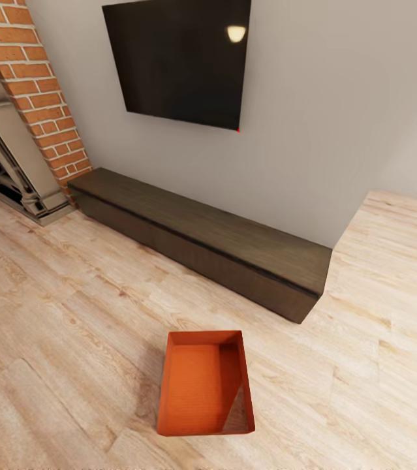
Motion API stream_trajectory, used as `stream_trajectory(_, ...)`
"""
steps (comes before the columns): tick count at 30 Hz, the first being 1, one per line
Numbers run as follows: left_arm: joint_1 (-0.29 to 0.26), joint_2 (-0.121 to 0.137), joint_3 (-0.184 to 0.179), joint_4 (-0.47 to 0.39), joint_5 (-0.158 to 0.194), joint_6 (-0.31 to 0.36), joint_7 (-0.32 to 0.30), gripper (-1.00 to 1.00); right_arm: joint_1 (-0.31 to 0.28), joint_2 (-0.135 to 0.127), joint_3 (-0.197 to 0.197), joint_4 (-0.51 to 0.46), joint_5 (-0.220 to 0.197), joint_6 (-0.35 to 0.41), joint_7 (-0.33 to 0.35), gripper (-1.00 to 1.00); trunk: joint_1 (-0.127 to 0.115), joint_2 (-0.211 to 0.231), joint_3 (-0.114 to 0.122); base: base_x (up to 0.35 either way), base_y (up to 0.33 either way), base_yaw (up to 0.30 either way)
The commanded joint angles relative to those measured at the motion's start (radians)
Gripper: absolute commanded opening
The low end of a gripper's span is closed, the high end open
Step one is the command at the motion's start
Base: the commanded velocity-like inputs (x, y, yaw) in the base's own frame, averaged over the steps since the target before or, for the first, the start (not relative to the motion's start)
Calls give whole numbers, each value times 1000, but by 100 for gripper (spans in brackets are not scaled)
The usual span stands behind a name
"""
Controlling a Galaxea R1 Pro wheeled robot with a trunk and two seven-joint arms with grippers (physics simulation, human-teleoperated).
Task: Move the two storage containers from the living room to the garage. In the garage, place one container on the floor and stack the other container on top of it (either order is fine).
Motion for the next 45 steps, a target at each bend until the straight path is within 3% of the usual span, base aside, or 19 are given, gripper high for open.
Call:
stream_trajectory(1,0,0,1,0,6,3,3,100,-1,1,8,2,-10,-4,-2,100,0,0,-2,0,0,0)
stream_trajectory(27,0,-1,1,0,6,3,3,100,-1,-1,7,2,-10,-5,-2,100,0,0,-43,0,0,0)
stream_trajectory(45,0,3,1,1,11,3,3,100,-1,-3,7,2,-11,-6,-1,100,0,0,-45,0,0,0)
